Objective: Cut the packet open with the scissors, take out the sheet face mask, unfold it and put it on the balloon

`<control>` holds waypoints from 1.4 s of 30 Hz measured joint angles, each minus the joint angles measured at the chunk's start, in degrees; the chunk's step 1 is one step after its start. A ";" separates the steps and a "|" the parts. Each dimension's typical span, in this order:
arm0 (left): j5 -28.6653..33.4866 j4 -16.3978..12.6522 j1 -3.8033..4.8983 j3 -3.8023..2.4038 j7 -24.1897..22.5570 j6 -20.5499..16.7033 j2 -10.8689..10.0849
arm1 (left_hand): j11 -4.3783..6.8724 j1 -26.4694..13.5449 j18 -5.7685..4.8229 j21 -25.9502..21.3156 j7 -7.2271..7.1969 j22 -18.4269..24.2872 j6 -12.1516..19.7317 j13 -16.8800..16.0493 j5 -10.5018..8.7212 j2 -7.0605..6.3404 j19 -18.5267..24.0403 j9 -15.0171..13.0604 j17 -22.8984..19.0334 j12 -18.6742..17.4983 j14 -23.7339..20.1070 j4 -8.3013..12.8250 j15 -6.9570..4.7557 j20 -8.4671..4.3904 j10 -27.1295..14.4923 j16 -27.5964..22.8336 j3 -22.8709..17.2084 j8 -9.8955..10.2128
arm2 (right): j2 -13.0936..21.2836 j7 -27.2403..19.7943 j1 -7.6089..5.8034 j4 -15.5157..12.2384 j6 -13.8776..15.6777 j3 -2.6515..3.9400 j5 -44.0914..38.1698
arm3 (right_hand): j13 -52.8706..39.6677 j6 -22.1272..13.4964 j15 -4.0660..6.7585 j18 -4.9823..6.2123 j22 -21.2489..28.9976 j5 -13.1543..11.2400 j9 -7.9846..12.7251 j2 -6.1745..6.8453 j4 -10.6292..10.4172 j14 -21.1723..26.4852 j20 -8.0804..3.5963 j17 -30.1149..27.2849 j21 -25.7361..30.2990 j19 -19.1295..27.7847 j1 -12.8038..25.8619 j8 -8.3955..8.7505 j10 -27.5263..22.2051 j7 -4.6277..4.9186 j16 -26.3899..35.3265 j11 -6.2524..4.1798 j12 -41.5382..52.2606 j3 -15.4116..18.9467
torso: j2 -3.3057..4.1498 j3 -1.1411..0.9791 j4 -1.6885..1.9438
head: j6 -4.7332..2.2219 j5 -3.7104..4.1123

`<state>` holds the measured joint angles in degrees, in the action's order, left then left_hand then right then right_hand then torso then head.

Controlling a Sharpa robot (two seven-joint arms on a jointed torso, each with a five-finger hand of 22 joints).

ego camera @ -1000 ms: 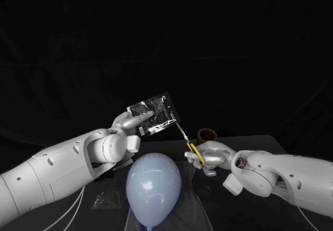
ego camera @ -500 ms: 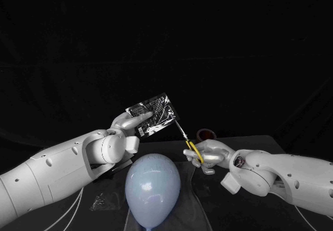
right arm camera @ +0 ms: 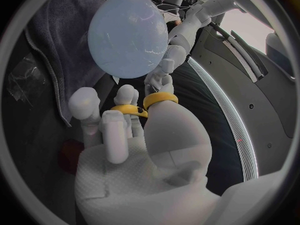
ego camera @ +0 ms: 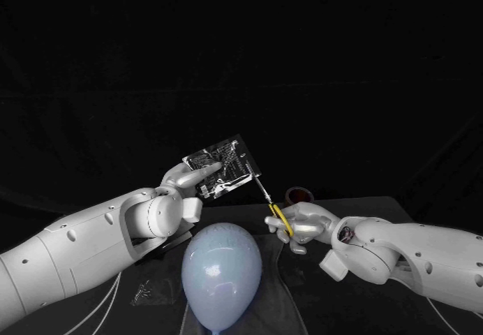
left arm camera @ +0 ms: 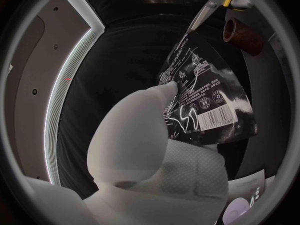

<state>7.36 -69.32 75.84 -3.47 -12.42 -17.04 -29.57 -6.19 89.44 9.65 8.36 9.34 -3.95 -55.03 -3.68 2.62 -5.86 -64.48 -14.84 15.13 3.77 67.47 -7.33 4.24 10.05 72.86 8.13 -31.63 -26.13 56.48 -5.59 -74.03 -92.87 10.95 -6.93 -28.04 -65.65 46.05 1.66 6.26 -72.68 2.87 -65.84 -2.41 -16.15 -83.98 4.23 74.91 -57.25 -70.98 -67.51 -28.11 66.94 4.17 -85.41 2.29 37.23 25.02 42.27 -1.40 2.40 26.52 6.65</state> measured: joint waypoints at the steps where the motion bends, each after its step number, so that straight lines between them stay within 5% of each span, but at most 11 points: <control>1: 0.00 0.00 0.00 0.00 0.00 0.00 0.00 | -0.01 0.00 0.00 0.00 0.00 0.00 0.00 0.00 0.00 0.00 0.00 0.00 0.00 0.00 0.00 0.00 0.00 0.00 -0.01 0.00 0.00 0.00 | 0.00 0.00 0.00 -0.02 0.01 0.00 -0.03 | 2.44 -0.47 -0.03 0.29 0.04 0.00 0.53 -0.01 0.00 -0.03 0.02 0.00 0.02 -0.02 -0.01 0.67 -1.09 0.13 0.20 0.10 -0.44 0.00 | 0.00 -0.01 0.00 | 0.00 0.00; 4: -0.02 -0.06 0.00 0.02 0.01 0.01 0.01 | -0.07 -0.05 -0.01 0.00 0.00 0.00 0.00 0.00 0.00 0.06 0.00 0.00 0.02 0.00 0.00 0.00 0.00 0.00 -0.08 0.00 0.01 -0.17 | 0.00 -0.04 0.00 -0.14 0.11 0.00 -0.11 | 10.12 -4.17 -1.31 0.36 0.16 0.00 2.81 0.54 -0.22 -0.05 0.99 0.01 0.37 0.09 0.47 3.50 -4.81 2.64 2.94 1.51 -8.47 -0.27 | 0.00 -0.01 0.00 | 0.00 0.03; 6: -0.03 -0.09 0.00 0.02 0.03 0.02 0.01 | -0.08 -0.09 -0.02 0.00 -0.01 0.00 0.00 0.00 0.00 0.09 0.00 0.00 0.07 0.00 0.00 0.00 0.00 0.00 -0.08 0.00 0.00 -0.25 | 0.00 -0.10 0.00 -0.23 0.27 0.02 -0.15 | 13.76 -5.47 -2.06 0.37 0.19 0.00 3.93 1.91 -0.51 -0.03 1.80 0.00 0.37 0.07 0.75 4.81 -6.36 3.28 3.66 2.27 -12.22 -1.80 | 0.00 -0.01 0.00 | 0.02 0.03; 8: -0.03 -0.10 -0.02 0.03 0.05 0.03 0.01 | -0.08 -0.16 -0.03 0.00 -0.01 0.00 0.01 0.00 0.00 0.17 0.00 0.00 0.07 0.00 0.00 0.16 0.00 0.00 -0.08 0.00 -0.16 -0.25 | 0.00 -0.16 -0.01 -0.31 0.45 0.02 -0.16 | 18.07 -8.22 -3.08 0.37 0.14 0.00 5.00 4.63 -0.65 0.04 2.75 -0.31 0.37 -0.13 1.81 6.20 -9.15 4.62 3.65 3.60 -16.42 -5.16 | 0.00 -0.02 0.00 | 0.04 0.04; 11: -0.04 -0.09 -0.03 0.04 0.09 0.03 -0.03 | -0.08 -0.23 -0.21 0.00 -0.02 0.00 0.01 0.00 -0.01 0.23 0.00 0.00 0.07 0.00 0.00 0.17 0.00 0.00 -0.08 0.00 -0.15 -0.25 | 0.02 -0.24 -0.03 -0.33 0.82 0.05 -0.16 | 23.42 -11.02 -4.06 0.36 -0.21 0.00 5.74 8.03 -0.74 0.05 4.01 -0.79 0.28 -0.13 3.49 6.41 -11.76 5.37 3.64 5.05 -20.54 -10.42 | 0.00 -0.03 0.00 | 0.04 0.04; 14: -0.05 -0.09 -0.03 0.04 0.11 0.03 -0.05 | -0.09 -0.23 0.22 0.00 -0.11 0.00 0.11 0.00 -0.01 0.23 0.00 0.00 0.07 0.00 0.00 0.17 0.00 0.00 -0.09 0.00 -0.15 -0.25 | 0.01 -0.31 -0.03 -0.34 1.14 0.05 -0.16 | 25.53 -11.77 -4.33 0.36 -0.58 0.00 5.80 8.93 -0.72 -0.04 4.11 -0.73 -0.54 -0.23 3.88 6.36 -12.01 5.34 3.30 5.29 -21.46 -12.24 | -0.01 -0.03 0.01 | 0.02 0.04; 35: -0.30 -0.45 -0.04 0.01 0.28 0.04 -0.27 | -0.18 -0.27 0.23 0.00 0.20 0.00 0.17 0.00 0.00 0.19 0.00 0.00 0.06 0.00 0.00 0.33 0.00 0.00 -0.18 -0.21 -0.30 -0.22 | -0.60 -0.48 -0.02 0.08 2.11 0.11 0.09 | 28.06 -11.89 -4.33 0.33 -1.99 0.00 5.87 8.67 -0.60 -0.03 4.39 0.18 -3.13 -1.58 3.64 4.59 -11.23 5.47 2.30 4.97 -21.56 -12.96 | 0.01 -0.01 -0.05 | -0.24 0.19; 42: -0.44 -0.71 0.04 -1.09 0.22 0.04 -1.26 | -0.18 -0.27 0.19 0.01 0.19 0.00 0.17 0.00 0.00 0.18 0.00 0.00 0.13 0.00 0.00 0.58 0.01 0.00 -0.18 -0.21 -0.54 -0.08 | -0.11 -0.32 -0.02 -0.30 2.10 0.11 0.08 | 28.32 -11.89 -4.33 0.32 -2.11 0.00 5.88 8.67 -0.60 -0.03 4.39 0.18 -3.21 -1.58 3.64 4.59 -11.14 5.47 2.30 4.89 -21.47 -12.96 | 0.02 0.00 -0.05 | -0.06 0.33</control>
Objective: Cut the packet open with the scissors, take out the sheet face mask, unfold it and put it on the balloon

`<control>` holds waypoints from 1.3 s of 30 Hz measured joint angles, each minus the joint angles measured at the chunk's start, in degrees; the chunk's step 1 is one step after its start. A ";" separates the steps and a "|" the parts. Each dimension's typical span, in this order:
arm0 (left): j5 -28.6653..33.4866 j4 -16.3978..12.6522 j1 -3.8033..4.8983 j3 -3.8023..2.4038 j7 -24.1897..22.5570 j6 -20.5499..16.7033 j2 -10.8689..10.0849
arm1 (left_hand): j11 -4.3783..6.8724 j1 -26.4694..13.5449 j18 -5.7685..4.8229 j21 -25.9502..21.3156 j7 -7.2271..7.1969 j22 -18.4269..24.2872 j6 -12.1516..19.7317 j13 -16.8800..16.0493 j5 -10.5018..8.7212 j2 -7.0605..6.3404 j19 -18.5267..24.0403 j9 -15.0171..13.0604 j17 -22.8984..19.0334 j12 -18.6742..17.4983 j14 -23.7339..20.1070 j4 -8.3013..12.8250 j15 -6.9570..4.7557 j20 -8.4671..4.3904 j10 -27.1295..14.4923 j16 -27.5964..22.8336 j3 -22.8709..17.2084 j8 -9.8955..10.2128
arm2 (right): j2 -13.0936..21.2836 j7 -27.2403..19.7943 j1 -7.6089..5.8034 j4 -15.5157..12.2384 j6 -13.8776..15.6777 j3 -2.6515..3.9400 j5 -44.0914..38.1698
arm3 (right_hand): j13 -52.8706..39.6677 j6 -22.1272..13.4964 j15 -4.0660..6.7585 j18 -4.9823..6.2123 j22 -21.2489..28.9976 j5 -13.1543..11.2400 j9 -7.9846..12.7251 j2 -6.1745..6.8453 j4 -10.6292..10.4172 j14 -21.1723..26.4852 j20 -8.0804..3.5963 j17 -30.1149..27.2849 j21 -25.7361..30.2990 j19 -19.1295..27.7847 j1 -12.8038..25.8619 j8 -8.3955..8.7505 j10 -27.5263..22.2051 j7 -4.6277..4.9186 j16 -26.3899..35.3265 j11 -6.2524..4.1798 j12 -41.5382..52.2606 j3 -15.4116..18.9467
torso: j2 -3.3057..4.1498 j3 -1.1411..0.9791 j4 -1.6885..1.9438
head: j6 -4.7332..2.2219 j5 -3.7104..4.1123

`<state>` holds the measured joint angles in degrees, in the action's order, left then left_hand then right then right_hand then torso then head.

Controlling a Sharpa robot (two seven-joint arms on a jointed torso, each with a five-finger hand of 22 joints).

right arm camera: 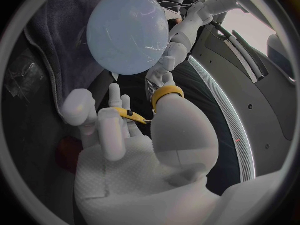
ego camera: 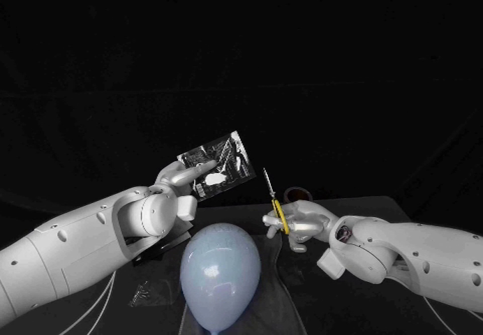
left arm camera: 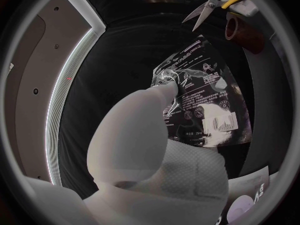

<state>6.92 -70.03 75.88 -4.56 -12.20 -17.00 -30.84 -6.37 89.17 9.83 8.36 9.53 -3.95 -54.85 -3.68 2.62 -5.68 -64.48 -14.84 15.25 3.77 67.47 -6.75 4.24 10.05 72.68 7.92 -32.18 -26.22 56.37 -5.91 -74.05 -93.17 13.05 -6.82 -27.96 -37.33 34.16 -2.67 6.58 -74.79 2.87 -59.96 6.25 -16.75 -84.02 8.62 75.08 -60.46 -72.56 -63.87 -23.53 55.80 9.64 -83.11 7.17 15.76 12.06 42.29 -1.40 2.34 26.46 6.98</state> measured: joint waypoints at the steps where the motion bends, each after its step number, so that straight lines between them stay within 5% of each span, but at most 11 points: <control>1: -0.02 -0.10 0.05 -0.09 -0.02 0.00 -0.12 | 0.00 0.00 0.00 0.00 0.00 0.00 0.00 0.00 0.00 0.00 0.00 0.00 0.00 0.00 0.00 0.00 0.00 0.00 0.00 0.00 0.00 0.03 | 0.03 0.01 0.00 -0.06 0.00 0.00 -0.01 | 0.02 0.00 0.00 0.00 0.00 0.00 0.00 0.00 0.00 0.00 0.00 0.00 0.00 0.00 0.00 0.00 0.00 0.00 0.00 0.00 0.07 0.00 | -0.01 -0.01 0.02 | 0.02 0.01; 13: -0.49 -1.03 0.77 -1.13 -0.14 -0.02 -0.93 | 0.00 -0.20 -0.05 0.00 -0.01 0.00 0.01 0.00 0.00 -0.20 0.00 -0.01 0.00 0.00 0.00 0.00 0.01 0.00 0.00 0.00 0.00 -0.16 | 0.09 0.34 0.01 -0.42 -0.09 0.00 -0.15 | 0.28 0.00 0.00 -0.03 0.09 0.00 0.01 0.00 0.00 0.00 0.00 -0.14 0.00 0.01 0.00 -0.23 -0.01 0.00 0.01 0.01 0.08 0.00 | -0.08 -0.03 0.05 | -0.06 -0.02; 39: -0.86 -1.86 0.87 -1.23 0.11 0.10 -0.11 | 0.00 -0.52 -0.15 0.00 -0.12 0.00 0.13 0.00 0.00 -0.19 0.00 -0.02 0.04 0.00 0.09 0.22 0.09 0.00 0.00 0.00 -0.21 -0.14 | -0.97 0.73 0.26 -2.05 -0.57 0.08 -0.41 | 0.82 0.00 0.01 -0.14 0.02 0.00 -0.03 -0.01 0.00 0.01 0.00 -0.13 0.01 0.01 0.01 -0.68 -0.03 0.00 0.03 0.02 0.05 0.00 | -0.02 -0.08 0.04 | -0.12 -0.35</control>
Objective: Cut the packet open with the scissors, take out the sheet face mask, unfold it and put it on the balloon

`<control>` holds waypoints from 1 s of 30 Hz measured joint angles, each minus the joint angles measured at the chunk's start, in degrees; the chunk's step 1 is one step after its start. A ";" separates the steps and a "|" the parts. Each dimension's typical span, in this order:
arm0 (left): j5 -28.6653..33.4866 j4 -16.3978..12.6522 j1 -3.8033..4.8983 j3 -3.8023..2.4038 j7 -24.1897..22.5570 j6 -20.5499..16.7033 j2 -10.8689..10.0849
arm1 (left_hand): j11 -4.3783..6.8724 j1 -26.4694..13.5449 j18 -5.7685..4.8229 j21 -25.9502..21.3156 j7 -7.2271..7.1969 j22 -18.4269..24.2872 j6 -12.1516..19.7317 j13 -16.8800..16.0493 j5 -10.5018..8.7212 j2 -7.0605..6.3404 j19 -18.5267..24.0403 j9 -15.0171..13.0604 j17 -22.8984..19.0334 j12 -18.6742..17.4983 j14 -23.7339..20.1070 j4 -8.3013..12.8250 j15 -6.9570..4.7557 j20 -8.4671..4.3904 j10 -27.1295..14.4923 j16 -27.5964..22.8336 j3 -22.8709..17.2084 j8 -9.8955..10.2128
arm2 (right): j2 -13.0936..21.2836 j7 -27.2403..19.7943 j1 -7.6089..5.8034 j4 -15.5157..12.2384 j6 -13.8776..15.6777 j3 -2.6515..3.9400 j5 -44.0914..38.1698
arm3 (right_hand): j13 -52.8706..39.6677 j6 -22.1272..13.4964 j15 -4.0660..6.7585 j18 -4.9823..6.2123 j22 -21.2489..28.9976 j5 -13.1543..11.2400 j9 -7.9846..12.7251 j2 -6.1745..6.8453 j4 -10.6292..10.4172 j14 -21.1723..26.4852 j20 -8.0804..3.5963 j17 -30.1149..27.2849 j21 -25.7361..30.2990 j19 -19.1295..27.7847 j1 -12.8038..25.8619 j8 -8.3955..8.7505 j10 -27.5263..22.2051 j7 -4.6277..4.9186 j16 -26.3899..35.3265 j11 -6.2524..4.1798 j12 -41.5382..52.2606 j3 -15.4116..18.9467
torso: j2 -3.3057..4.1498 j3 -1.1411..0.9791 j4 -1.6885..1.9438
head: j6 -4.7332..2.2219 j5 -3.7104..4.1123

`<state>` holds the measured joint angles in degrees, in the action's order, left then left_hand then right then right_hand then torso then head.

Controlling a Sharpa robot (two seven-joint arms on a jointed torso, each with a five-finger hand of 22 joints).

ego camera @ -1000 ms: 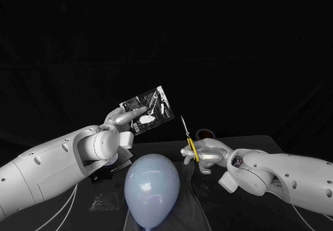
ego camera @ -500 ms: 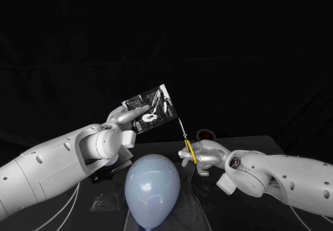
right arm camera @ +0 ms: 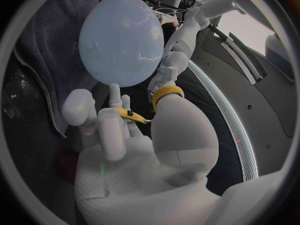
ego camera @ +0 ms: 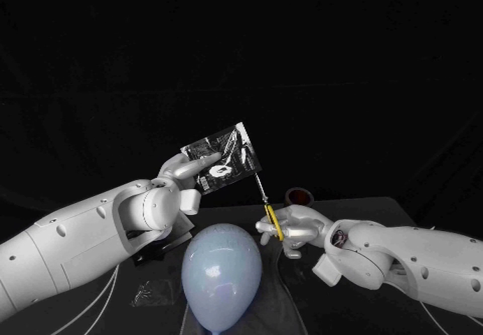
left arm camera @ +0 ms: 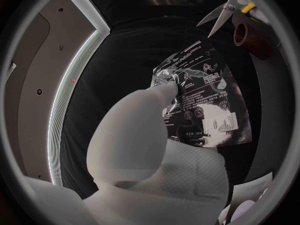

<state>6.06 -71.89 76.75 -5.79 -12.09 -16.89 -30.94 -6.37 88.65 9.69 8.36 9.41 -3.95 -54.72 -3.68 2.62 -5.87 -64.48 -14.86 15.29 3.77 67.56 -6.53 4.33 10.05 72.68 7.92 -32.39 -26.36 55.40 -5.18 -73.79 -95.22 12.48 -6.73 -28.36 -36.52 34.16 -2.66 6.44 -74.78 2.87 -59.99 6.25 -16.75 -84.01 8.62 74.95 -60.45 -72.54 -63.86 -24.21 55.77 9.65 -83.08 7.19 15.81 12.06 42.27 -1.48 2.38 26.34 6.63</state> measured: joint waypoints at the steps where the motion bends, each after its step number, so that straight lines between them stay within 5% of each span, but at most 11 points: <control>1: -0.01 -0.06 0.00 0.00 0.02 0.01 -0.01 | 0.00 0.00 -0.01 0.00 -0.06 0.00 0.06 0.00 0.00 0.01 0.00 0.00 0.00 0.00 0.00 0.00 0.00 0.00 0.00 0.00 0.00 0.00 | 0.00 0.00 0.00 0.00 0.00 0.05 -0.01 | 0.00 0.00 0.00 0.00 0.00 0.00 0.00 0.00 0.00 0.00 0.00 0.00 0.00 0.00 0.00 0.00 0.00 0.00 0.10 0.00 0.00 0.00 | 0.00 -0.01 0.01 | 0.00 0.00; 30: -0.77 -0.99 0.00 0.04 1.58 1.09 -0.62 | 0.00 0.01 -0.06 0.00 0.12 0.00 -0.12 0.00 -0.01 0.13 0.00 -0.01 -0.01 0.00 0.01 0.07 0.01 0.00 0.00 0.00 0.06 -0.02 | -0.10 -0.06 -0.21 0.49 0.03 1.03 -0.14 | 0.45 0.01 0.00 -0.33 -0.01 0.00 -0.03 -0.23 0.00 0.01 0.00 -0.58 0.05 0.00 -0.23 -0.41 0.02 -0.01 -0.03 -0.02 -0.01 -0.32 | 0.01 0.08 0.02 | -0.07 0.24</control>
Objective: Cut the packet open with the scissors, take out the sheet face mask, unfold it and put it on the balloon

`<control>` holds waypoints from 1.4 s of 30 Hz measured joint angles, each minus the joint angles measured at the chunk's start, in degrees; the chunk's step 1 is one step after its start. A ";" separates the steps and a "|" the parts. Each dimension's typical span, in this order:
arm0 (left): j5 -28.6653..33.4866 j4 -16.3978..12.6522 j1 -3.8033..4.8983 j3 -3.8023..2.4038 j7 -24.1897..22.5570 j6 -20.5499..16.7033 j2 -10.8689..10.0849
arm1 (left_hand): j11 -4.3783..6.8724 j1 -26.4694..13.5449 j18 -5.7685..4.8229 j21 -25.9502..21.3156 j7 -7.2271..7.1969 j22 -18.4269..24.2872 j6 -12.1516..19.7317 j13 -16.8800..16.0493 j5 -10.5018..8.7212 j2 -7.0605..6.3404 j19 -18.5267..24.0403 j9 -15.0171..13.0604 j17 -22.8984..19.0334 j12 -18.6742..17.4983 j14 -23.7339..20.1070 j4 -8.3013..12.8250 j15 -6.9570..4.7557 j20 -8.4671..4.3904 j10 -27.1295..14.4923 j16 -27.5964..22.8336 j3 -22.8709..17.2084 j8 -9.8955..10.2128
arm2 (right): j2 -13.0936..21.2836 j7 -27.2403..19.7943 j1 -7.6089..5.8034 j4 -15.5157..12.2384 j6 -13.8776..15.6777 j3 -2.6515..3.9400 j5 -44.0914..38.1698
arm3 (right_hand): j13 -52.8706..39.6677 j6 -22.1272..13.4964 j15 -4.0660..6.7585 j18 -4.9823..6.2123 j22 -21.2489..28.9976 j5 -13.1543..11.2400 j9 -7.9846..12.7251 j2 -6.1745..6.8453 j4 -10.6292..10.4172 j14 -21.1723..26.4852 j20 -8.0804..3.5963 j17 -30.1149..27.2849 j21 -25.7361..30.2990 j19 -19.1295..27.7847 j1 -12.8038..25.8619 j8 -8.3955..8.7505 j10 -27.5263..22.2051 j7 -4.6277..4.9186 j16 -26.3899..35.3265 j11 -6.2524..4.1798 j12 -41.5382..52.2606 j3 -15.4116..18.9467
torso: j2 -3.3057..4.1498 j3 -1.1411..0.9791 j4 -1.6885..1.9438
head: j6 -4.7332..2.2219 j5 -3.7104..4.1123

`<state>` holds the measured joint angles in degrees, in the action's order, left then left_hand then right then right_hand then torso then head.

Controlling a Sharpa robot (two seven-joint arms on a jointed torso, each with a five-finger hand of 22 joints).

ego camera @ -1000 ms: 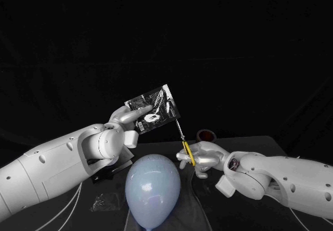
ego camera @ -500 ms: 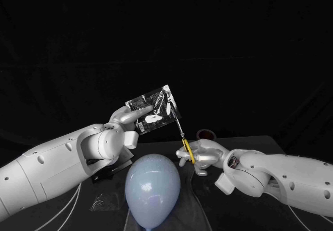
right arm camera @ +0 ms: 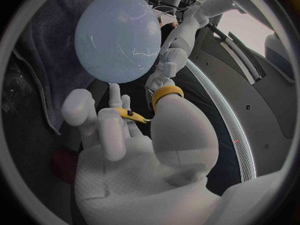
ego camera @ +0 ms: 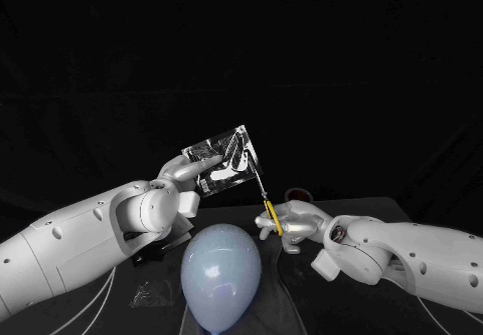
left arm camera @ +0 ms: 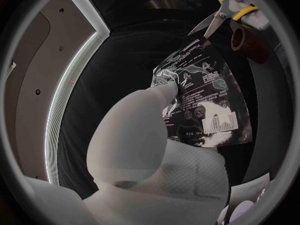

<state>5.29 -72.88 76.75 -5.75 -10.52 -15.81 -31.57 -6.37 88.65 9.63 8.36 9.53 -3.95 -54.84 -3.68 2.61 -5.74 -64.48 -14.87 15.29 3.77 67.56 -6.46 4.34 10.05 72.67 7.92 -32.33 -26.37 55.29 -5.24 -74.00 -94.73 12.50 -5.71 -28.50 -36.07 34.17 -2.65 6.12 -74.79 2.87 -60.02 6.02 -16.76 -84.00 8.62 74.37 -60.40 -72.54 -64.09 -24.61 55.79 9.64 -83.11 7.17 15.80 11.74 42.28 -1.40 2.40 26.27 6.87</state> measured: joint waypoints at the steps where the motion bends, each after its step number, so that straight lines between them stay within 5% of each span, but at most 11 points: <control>1: -0.05 0.00 0.00 0.00 0.06 0.05 0.00 | 0.00 0.00 0.00 0.00 0.00 0.00 0.00 0.00 0.00 0.00 0.00 0.00 0.01 0.00 0.00 0.11 0.00 0.00 0.00 0.00 -0.11 0.00 | -0.01 0.00 -0.01 0.00 0.00 0.01 0.00 | 0.00 0.00 0.00 0.00 0.03 0.00 0.00 -0.02 0.00 0.00 0.00 -0.02 0.00 0.00 0.02 -0.19 0.02 0.00 0.00 -0.02 0.00 0.00 | 0.00 0.01 -0.02 | -0.01 0.00; 28: -2.33 0.01 -0.04 0.12 2.03 1.17 -0.18 | 0.00 -0.02 0.24 0.00 -0.11 0.00 0.11 0.00 0.00 -0.03 0.00 0.00 0.04 0.00 0.00 0.16 0.00 0.00 0.00 0.00 -0.15 -0.02 | -0.08 -0.01 -0.10 0.10 0.01 0.19 0.03 | 0.36 0.34 0.00 -0.04 -0.03 0.00 0.04 -0.54 0.00 0.00 0.00 -0.27 0.01 0.00 -0.06 -0.45 0.09 0.06 0.02 -0.09 0.28 0.00 | -0.01 -0.03 -0.01 | 0.24 0.21; 42: -2.94 0.00 -0.06 0.16 2.36 1.12 -0.38 | 0.00 -0.24 0.18 0.00 0.02 0.00 -0.01 0.00 0.00 -0.25 0.00 0.00 0.09 0.00 0.00 0.33 0.00 0.00 0.00 0.00 -0.32 -0.02 | -0.04 -0.13 -0.12 0.07 0.43 0.20 0.25 | 1.52 1.05 0.00 -0.09 -0.16 0.00 0.15 -2.51 0.38 0.00 -0.53 -0.63 -1.43 -0.53 -1.58 -2.25 1.66 0.39 0.19 -0.64 1.70 1.07 | -0.01 -0.03 -0.01 | 0.13 0.59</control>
<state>2.35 -72.89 76.69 -5.59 -8.16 -14.69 -31.95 -6.38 88.42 9.81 8.36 9.55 -3.95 -54.85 -3.68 2.61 -5.99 -64.48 -14.88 15.38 3.77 67.56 -6.13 4.34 10.05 72.67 7.92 -32.65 -26.39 55.26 -5.37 -74.12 -94.66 12.93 -5.50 -28.25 -34.55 35.22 -2.65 6.03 -74.95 2.88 -59.87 3.51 -16.37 -84.00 8.09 73.74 -61.83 -73.07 -65.67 -26.87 57.45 10.03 -82.92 6.53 17.49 12.82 42.28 -1.43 2.39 26.40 7.46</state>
